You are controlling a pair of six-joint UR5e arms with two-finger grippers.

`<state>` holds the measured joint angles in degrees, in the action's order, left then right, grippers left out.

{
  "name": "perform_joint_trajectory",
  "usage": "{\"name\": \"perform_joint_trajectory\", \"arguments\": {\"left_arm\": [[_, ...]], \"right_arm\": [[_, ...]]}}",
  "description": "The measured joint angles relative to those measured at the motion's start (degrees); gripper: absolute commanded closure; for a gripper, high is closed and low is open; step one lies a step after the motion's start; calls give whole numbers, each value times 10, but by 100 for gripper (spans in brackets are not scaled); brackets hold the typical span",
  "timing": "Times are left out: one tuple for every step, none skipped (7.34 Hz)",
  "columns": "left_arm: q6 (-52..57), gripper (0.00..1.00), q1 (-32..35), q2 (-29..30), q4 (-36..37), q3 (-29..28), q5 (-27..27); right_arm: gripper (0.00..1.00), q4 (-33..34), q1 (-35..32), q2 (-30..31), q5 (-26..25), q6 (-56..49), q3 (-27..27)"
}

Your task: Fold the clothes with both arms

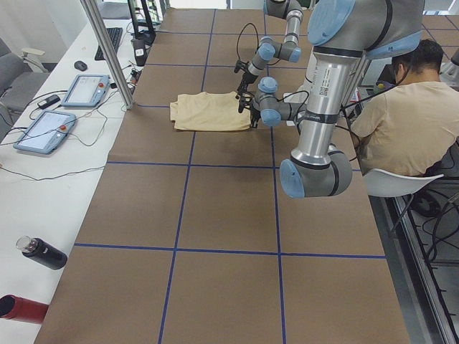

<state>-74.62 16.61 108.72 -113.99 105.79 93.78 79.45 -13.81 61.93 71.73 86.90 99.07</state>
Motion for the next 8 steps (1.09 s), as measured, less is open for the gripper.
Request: {"name": "perform_joint_trajectory", "arguments": {"left_arm": [[0,100,0,0,0,0,0],[0,100,0,0,0,0,0],[0,100,0,0,-1,0,0],[0,100,0,0,-1,0,0],[0,100,0,0,-1,0,0],[0,100,0,0,0,1,0],[0,100,0,-1,0,1,0],[0,100,0,0,0,1,0]], "right_arm": [[51,0,0,-3,0,0,-1],[60,0,0,-4,0,1,-1],[61,0,-1,-5,0,1,-2],[62,0,-1,-5,0,2,-2],[61,0,-2,-5,0,1,-3],[61,1,-4,-5,0,-1,-3],[66,2,-5,-5,0,-3,-3],[75,3,-6,-5,0,-3,-3]]}}
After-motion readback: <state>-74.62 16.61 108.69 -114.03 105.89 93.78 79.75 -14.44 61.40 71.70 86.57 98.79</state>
